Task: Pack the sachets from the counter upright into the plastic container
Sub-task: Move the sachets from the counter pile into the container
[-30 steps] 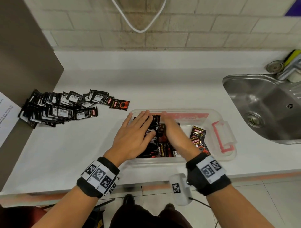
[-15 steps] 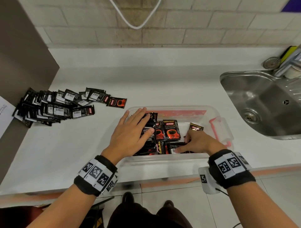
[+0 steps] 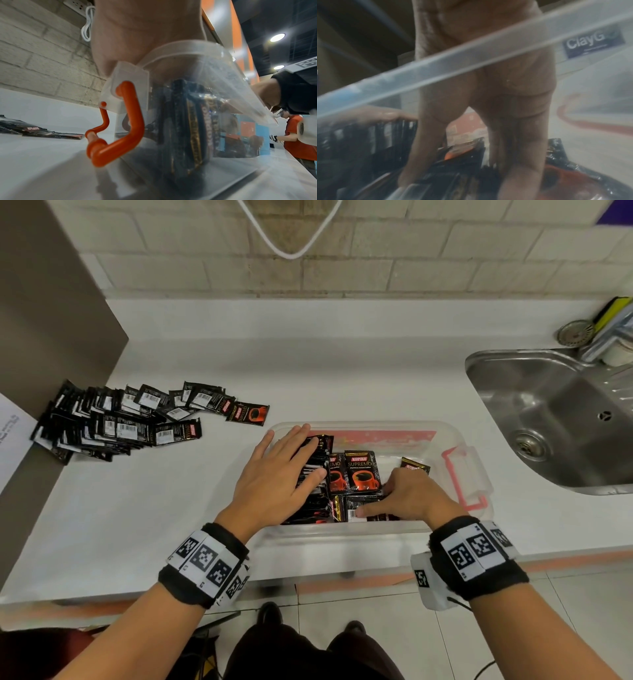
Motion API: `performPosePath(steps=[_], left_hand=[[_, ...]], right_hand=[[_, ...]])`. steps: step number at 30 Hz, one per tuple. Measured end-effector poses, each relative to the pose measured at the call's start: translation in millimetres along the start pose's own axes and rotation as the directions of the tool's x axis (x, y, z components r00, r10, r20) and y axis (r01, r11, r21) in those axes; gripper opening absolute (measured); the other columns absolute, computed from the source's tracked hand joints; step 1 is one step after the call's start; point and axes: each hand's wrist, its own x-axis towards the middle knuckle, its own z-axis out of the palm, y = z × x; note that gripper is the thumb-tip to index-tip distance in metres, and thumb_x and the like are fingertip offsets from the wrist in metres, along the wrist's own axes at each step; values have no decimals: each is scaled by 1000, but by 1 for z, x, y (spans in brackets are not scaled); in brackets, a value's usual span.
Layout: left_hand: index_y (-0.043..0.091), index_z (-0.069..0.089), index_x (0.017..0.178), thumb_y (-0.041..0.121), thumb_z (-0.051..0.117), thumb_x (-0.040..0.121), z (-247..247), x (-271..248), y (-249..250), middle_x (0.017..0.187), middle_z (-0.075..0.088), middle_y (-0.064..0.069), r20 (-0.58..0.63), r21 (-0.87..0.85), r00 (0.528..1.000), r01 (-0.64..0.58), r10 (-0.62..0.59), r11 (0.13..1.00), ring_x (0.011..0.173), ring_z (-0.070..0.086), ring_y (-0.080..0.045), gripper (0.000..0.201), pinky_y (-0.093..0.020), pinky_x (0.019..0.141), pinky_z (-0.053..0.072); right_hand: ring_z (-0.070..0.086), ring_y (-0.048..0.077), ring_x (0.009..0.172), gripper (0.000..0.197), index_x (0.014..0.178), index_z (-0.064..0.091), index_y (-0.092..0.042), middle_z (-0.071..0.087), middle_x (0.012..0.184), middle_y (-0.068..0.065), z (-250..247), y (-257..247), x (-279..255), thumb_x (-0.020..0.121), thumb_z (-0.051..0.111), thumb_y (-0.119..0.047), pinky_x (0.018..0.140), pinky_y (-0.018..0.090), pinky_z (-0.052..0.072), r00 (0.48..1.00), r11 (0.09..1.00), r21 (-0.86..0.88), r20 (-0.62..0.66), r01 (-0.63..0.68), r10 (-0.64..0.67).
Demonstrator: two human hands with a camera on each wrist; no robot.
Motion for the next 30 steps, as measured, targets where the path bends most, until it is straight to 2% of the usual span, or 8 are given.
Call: performPosePath(steps=[4, 7, 10, 13, 16, 19, 26, 30], left_hand=[[25, 27, 158, 64, 8, 100, 1, 0, 0, 168, 12, 6, -1, 3, 1000, 1, -1, 1000, 154, 6, -8, 73, -41, 126, 0], [25, 29, 157, 64, 8, 99, 1, 1, -1, 167, 14, 5, -13, -15, 1000, -4, 4, 1000, 154, 8, -8, 73, -41, 126, 0], [25, 30, 157, 64, 7, 99, 1, 0, -1, 167, 15, 5, -14, -15, 1000, -5, 5, 1000, 154, 8, -8, 74, -41, 126, 0], [24, 31, 157, 64, 7, 99, 1, 0, 0, 167, 17, 5, -20, -23, 1000, -4, 3, 1000, 154, 10, -8, 74, -41, 126, 1], [25, 30, 157, 65, 6, 99, 0, 0, 0, 167, 15, 6, -14, -15, 1000, -1, 1, 1000, 154, 8, -7, 75, -41, 126, 1], [26, 29, 157, 65, 5, 99, 0, 0, 0, 167, 14, 7, -16, -25, 1000, 1, -1, 1000, 153, 7, -6, 75, -40, 126, -1], [26, 30, 157, 64, 5, 99, 0, 0, 0, 167, 14, 7, -20, -35, 1000, 6, -6, 999, 153, 7, -5, 74, -42, 126, 3], [26, 29, 157, 64, 3, 98, -1, 0, 1, 167, 13, 7, -13, -32, 1000, 6, -6, 999, 153, 7, -5, 75, -42, 126, 3]], right_hand=[[71, 29, 86, 74, 101, 72, 9, 74, 87, 15, -3, 7, -2, 66, 88, -53, 76, 31, 53, 1000, 994, 111, -18, 20, -18], [71, 26, 81, 69, 104, 69, 10, 72, 97, 24, -3, 7, -4, 68, 90, -45, 86, 42, 58, 999, 982, 186, -10, 36, -35], [69, 21, 68, 62, 104, 67, 2, 73, 91, 19, -14, 17, -4, 68, 91, -43, 73, 42, 61, 1000, 972, 235, 8, 12, -15], [66, 17, 57, 39, 101, 61, -17, 72, 82, 7, -28, 31, -4, 76, 87, -31, 47, 23, 48, 1000, 972, 236, 21, -9, 4], [61, 11, 58, 26, 106, 66, -26, 68, 72, 0, -33, 39, -2, 85, 77, -14, 49, 16, 43, 996, 978, 198, 51, 62, -74], [60, 8, 58, 28, 109, 69, -32, 65, 69, -5, -29, 43, 0, 90, 72, -12, 51, 16, 45, 992, 982, 178, 96, 68, -87], [70, 21, 61, 11, 94, 64, -20, 64, 86, 5, -31, 44, 6, 90, 72, -13, 52, 26, 57, 999, 992, 126, -19, -30, 33], [68, 20, 55, 6, 88, 63, -17, 68, 78, 6, -34, 30, 1, 93, 67, -15, 58, 33, 60, 988, 986, 156, -147, 67, -44]])
